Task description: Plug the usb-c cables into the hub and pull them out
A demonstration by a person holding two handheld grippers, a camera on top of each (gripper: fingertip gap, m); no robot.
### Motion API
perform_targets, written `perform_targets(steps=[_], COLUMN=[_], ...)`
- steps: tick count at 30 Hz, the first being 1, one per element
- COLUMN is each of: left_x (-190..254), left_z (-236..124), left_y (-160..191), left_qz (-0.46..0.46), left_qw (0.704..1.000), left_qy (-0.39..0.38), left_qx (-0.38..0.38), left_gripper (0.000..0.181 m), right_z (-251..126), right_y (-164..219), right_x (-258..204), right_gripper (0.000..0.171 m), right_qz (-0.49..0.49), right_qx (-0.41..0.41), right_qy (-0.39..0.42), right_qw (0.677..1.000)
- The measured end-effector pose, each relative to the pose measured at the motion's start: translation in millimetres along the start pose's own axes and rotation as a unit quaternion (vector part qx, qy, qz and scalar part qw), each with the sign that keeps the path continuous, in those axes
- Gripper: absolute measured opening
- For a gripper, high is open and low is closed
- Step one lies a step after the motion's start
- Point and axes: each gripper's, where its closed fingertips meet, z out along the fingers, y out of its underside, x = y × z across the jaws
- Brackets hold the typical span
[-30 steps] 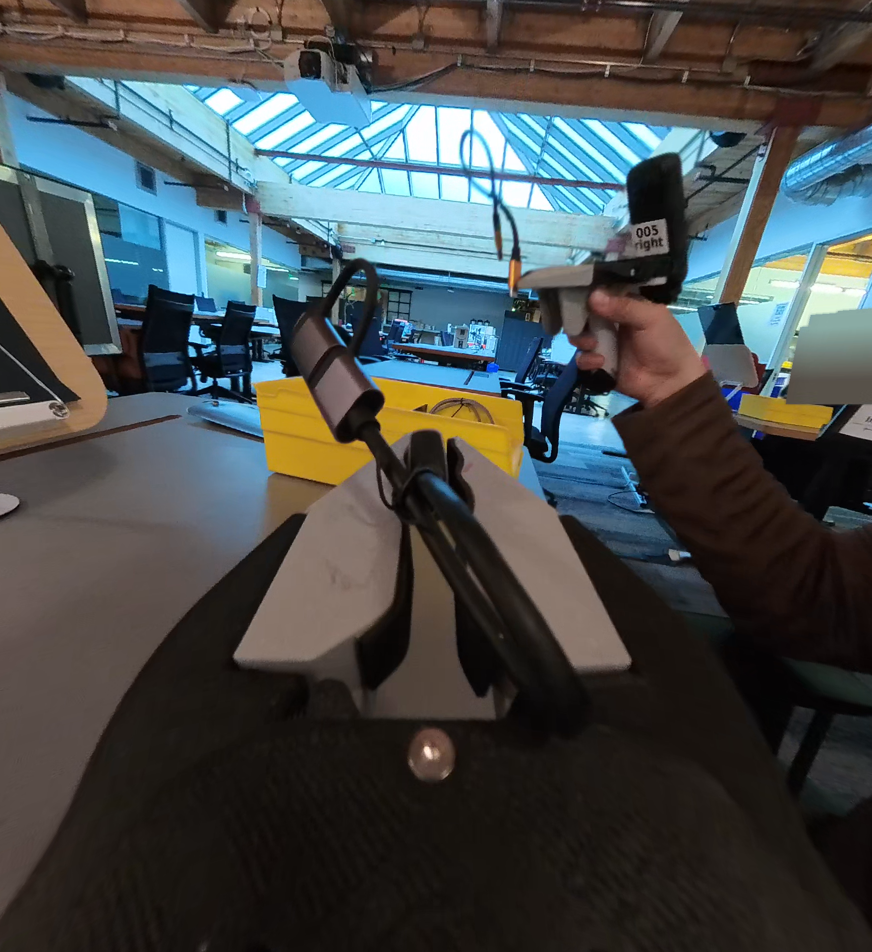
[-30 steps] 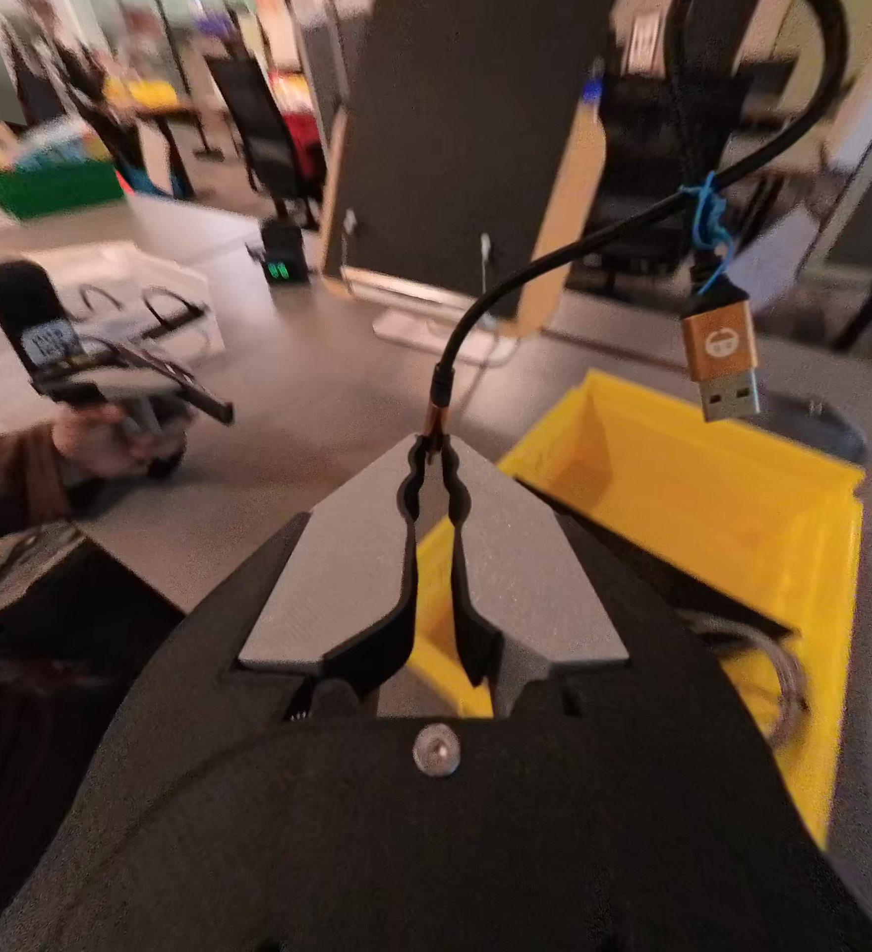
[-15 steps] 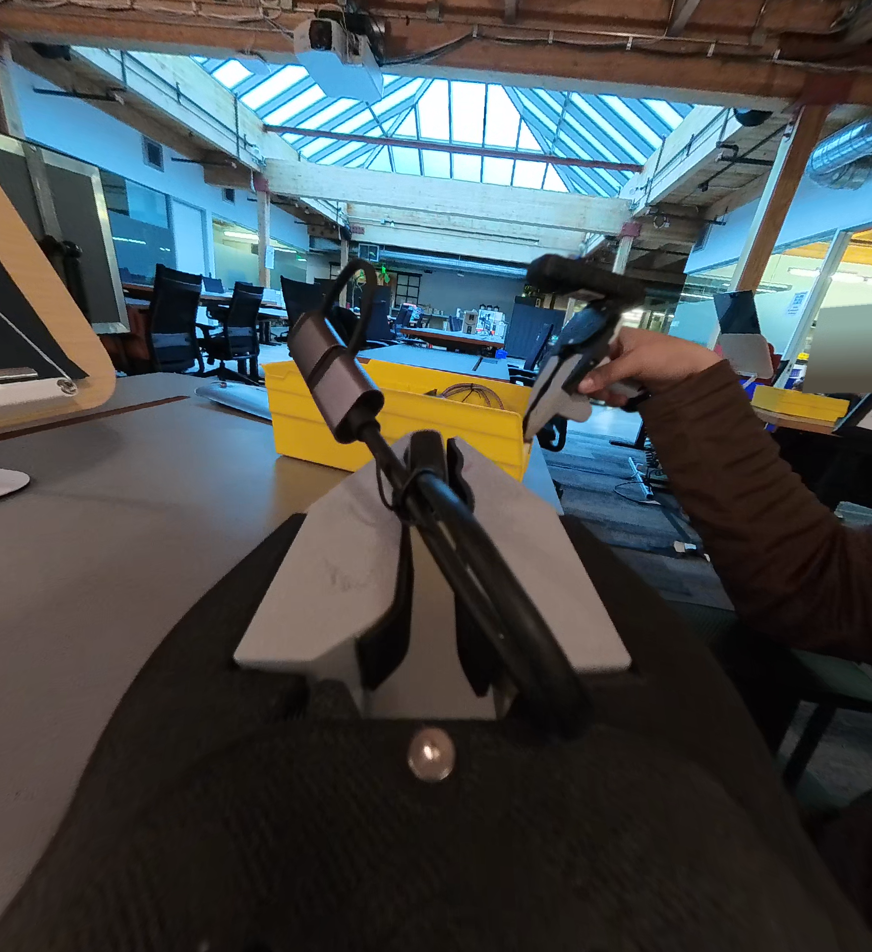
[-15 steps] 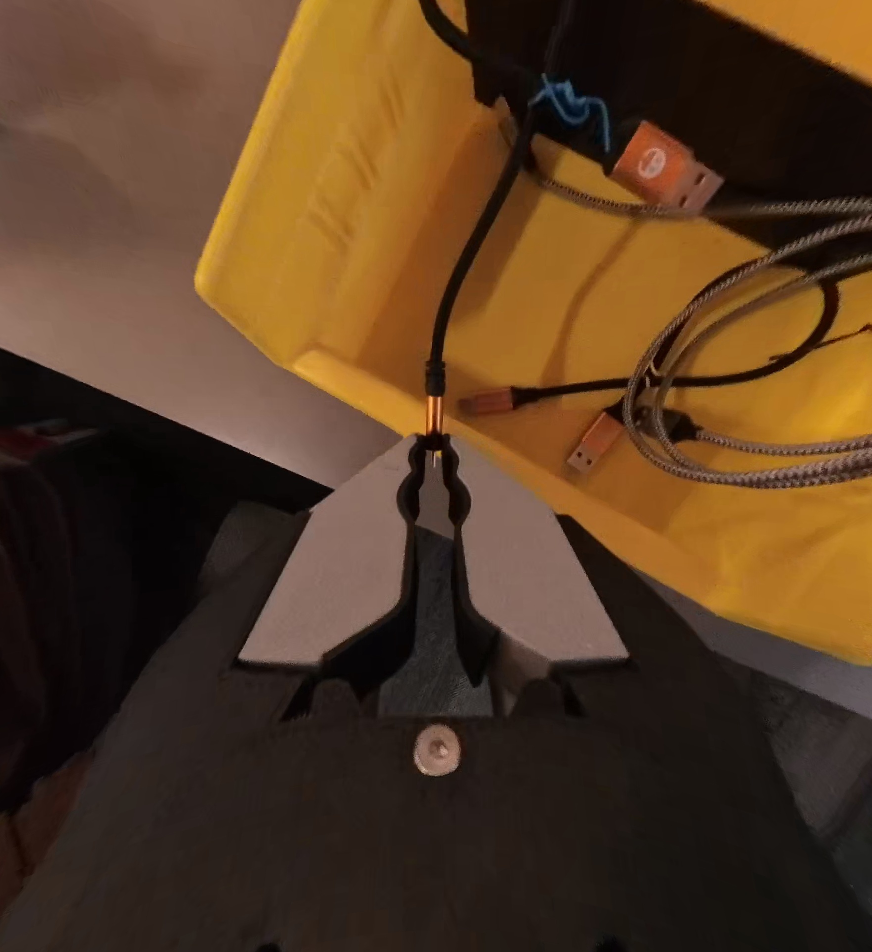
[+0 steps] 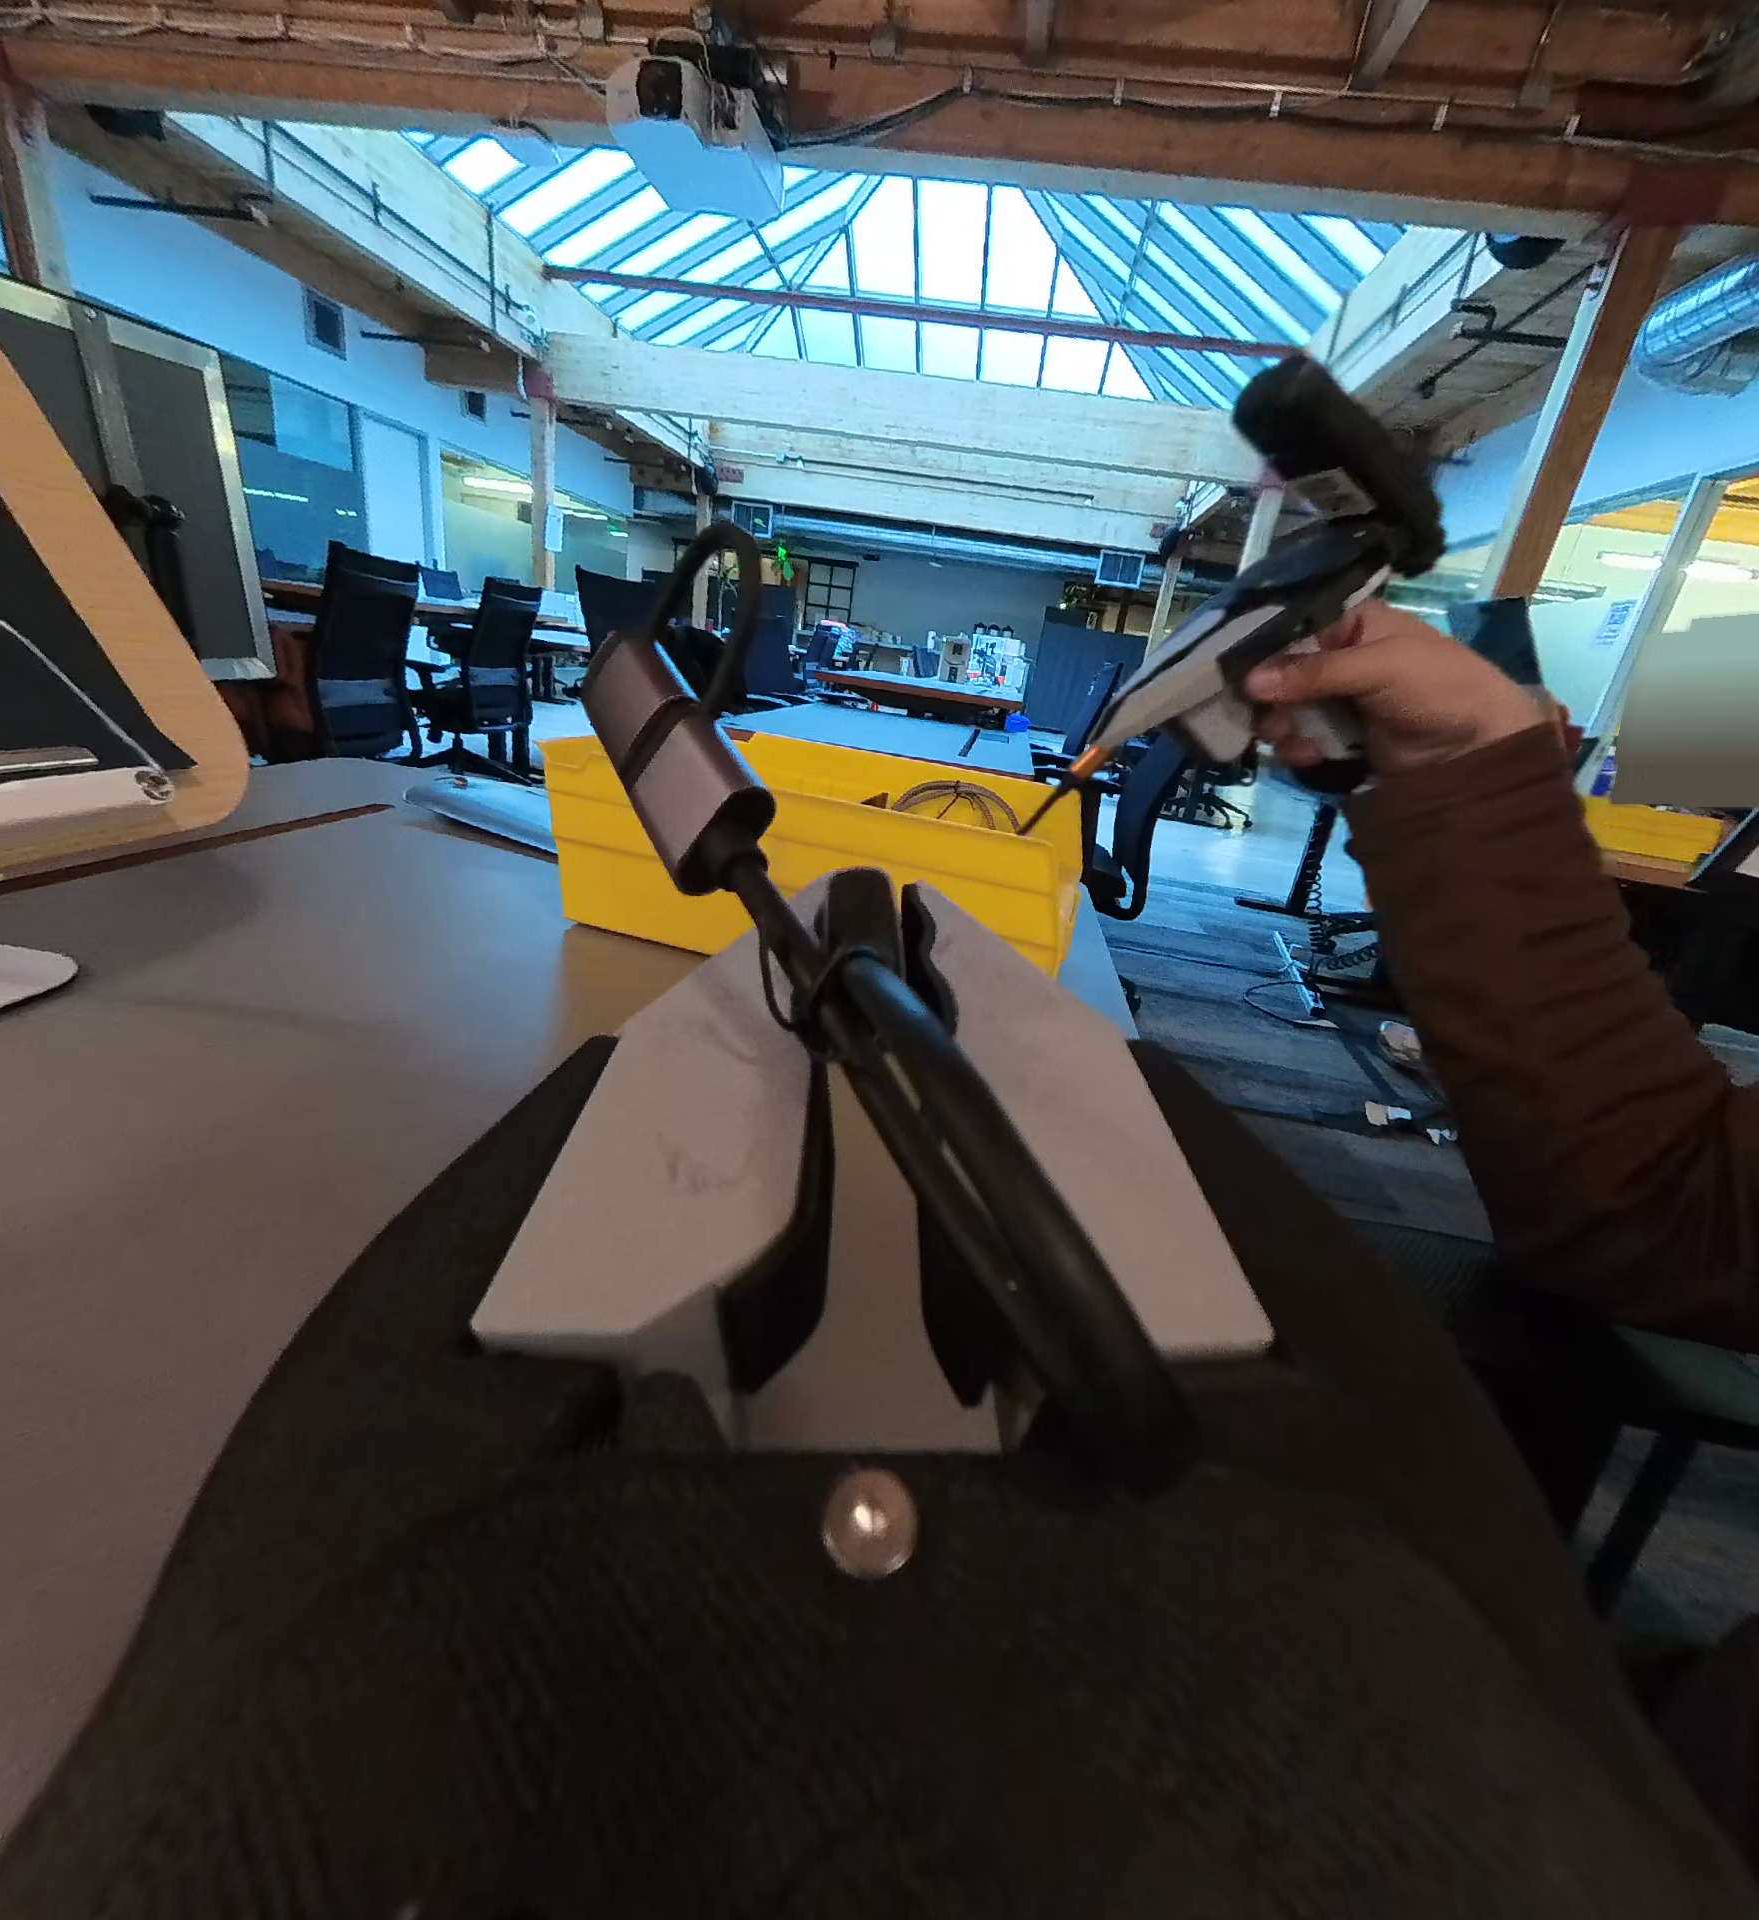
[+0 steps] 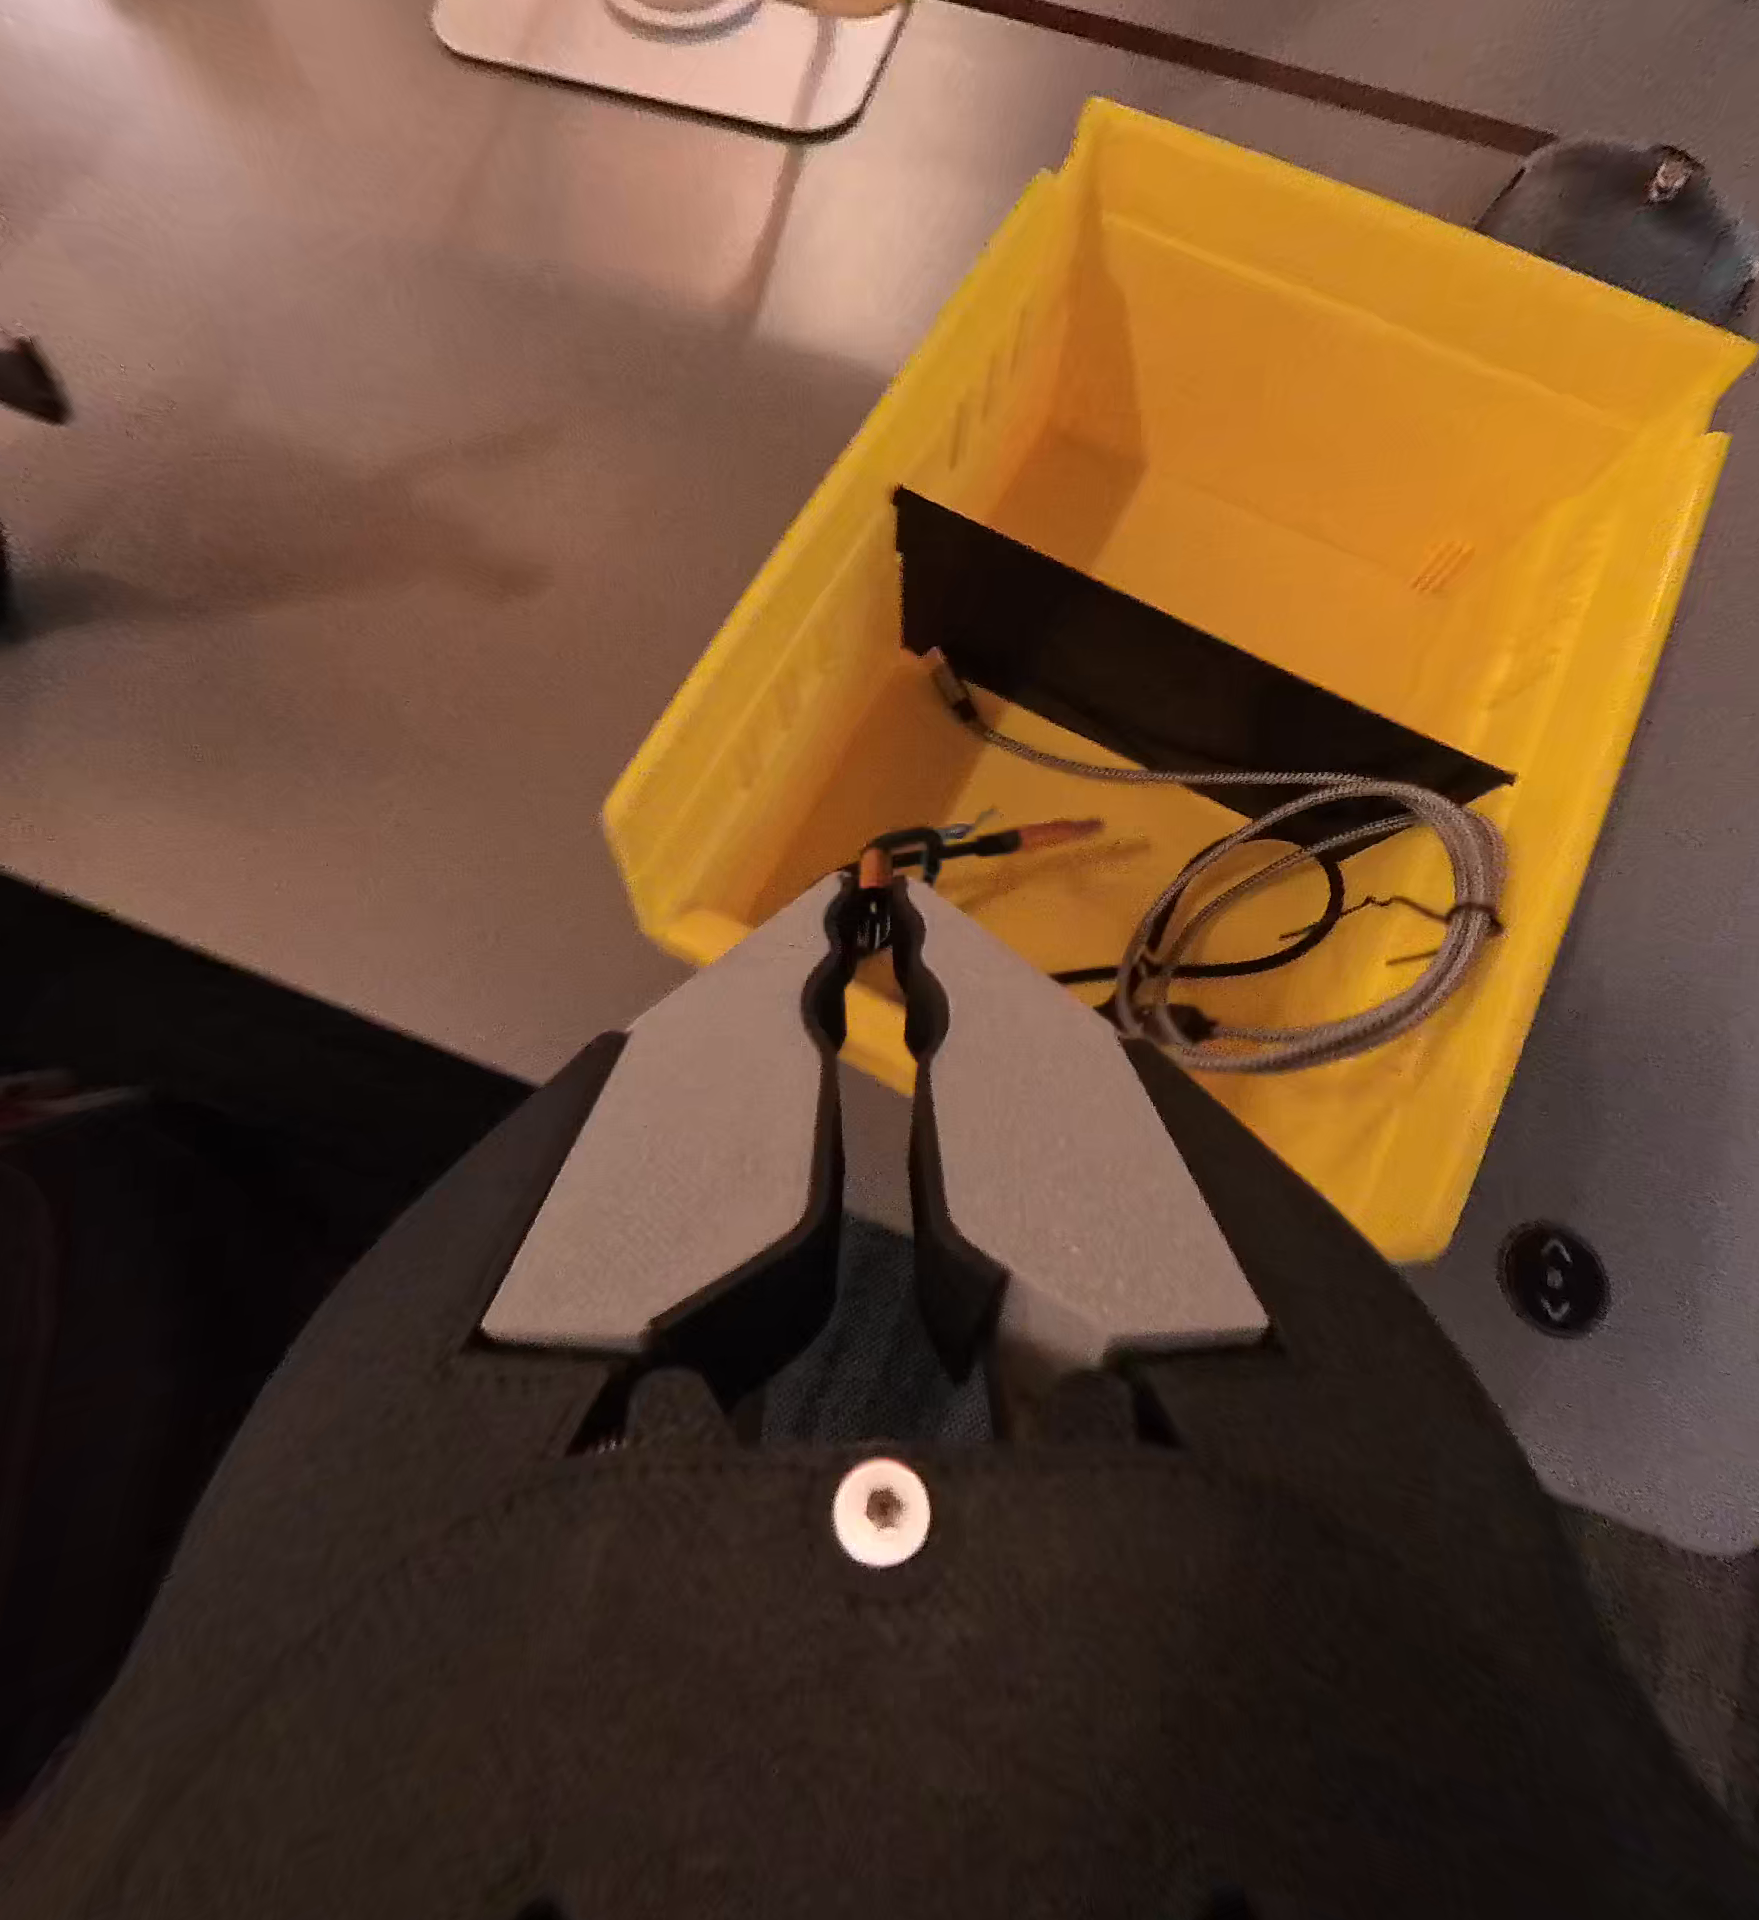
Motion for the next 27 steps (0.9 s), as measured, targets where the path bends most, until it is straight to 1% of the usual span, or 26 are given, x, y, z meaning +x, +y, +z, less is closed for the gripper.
perform_targets(steps=[3, 5, 7, 8, 10, 12, 14, 15, 16, 18, 19, 21, 23, 25, 27], left_x=[-1, 0, 2, 4, 9, 18, 30, 35, 40, 50, 54, 58, 61, 64, 63], left_z=[0, 0, 1, 1, 2, 4, 5, 5, 5, 3, 2, 1, -1, -4, -6], left_y=[0, 1, 2, 2, 2, 4, 6, 6, 7, 6, 4, 1, -3, -8, -11], left_qz=[-0.003, -0.003, -0.003, -0.002, -0.001, -0.015, -0.037, -0.044, -0.051, -0.061, -0.064, -0.068, -0.072, -0.069, -0.063], left_qw=[1.0, 1.0, 1.0, 1.0, 1.0, 0.998, 0.995, 0.992, 0.99, 0.985, 0.983, 0.98, 0.978, 0.976, 0.977], left_qy=[0.0, 0.002, 0.008, 0.013, 0.026, 0.057, 0.096, 0.113, 0.129, 0.159, 0.171, 0.185, 0.195, 0.205, 0.202], left_qx=[0.001, -0.001, -0.004, -0.005, -0.007, -0.01, -0.015, -0.017, -0.018, -0.016, -0.012, -0.003, 0.005, 0.02, 0.027], left_gripper=[0.008, 0.008, 0.008, 0.008, 0.008, 0.007, 0.007, 0.007, 0.007, 0.007, 0.007, 0.007, 0.007, 0.007, 0.007], right_z=[36, 60, 70, 68, 58, 42, 30, 25, 21, 15, 17, 34, 57, 74, 83], right_y=[-1, 8, 25, 24, -1, -30, -59, -69, -75, -76, -74, -66, -58, -52, -50], right_x=[22, 32, 38, 40, 31, 12, -23, -51, -84, -150, -177, -217, -245, -270, -285], right_gripper=[0.003, 0.007, 0.015, 0.019, 0.022, 0.037, 0.049, 0.052, 0.053, 0.056, 0.056, 0.055, 0.048, 0.042, 0.026], right_qz=[0.021, 0.064, 0.108, 0.114, 0.091, 0.06, 0.012, -0.019, -0.053, -0.116, -0.143, -0.196, -0.237, -0.254, -0.258], right_qx=[-0.005, -0.03, -0.092, -0.099, -0.041, 0.023, 0.088, 0.111, 0.121, 0.113, 0.104, 0.071, 0.036, 0.009, -0.005], right_qy=[-0.001, -0.013, -0.01, 0.001, 0.006, -0.008, -0.052, -0.1, -0.162, -0.281, -0.317, -0.344, -0.342, -0.353, -0.365], right_qw=[1.0, 0.997, 0.99, 0.989, 0.995, 0.998, 0.995, 0.989, 0.978, 0.946, 0.932, 0.915, 0.909, 0.9, 0.894])
